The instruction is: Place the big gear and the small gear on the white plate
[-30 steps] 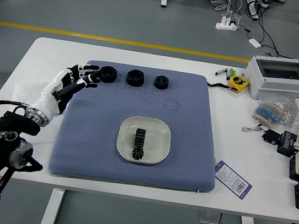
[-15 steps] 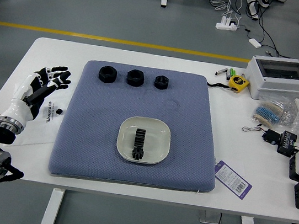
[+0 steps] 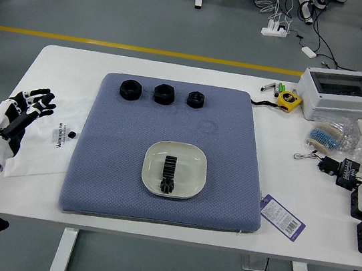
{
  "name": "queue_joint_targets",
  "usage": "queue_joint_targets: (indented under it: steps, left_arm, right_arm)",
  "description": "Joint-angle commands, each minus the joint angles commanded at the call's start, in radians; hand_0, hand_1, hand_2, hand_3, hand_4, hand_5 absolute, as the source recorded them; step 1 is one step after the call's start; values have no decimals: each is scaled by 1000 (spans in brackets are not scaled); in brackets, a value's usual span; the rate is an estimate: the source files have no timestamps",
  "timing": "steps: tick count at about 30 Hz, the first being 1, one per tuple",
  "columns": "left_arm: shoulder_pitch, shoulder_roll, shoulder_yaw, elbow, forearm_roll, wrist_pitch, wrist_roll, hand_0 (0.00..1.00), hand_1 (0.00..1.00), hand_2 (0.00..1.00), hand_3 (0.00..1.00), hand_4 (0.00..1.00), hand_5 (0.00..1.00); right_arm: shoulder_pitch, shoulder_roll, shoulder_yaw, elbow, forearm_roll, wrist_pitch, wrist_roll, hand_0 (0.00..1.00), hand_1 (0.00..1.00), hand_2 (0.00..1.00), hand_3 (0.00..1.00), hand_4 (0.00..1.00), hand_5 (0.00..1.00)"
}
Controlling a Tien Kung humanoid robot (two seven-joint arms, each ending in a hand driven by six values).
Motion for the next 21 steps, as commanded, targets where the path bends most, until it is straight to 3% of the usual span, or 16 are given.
queue_joint_targets:
  steps: [21]
  left_arm:
    - [7,1,16,-7,-4,-5,3,656,613,672,628,932,458]
  right_arm:
    - [-11,3,9,1,-16,-2,-6,653,653,743,609,858,703]
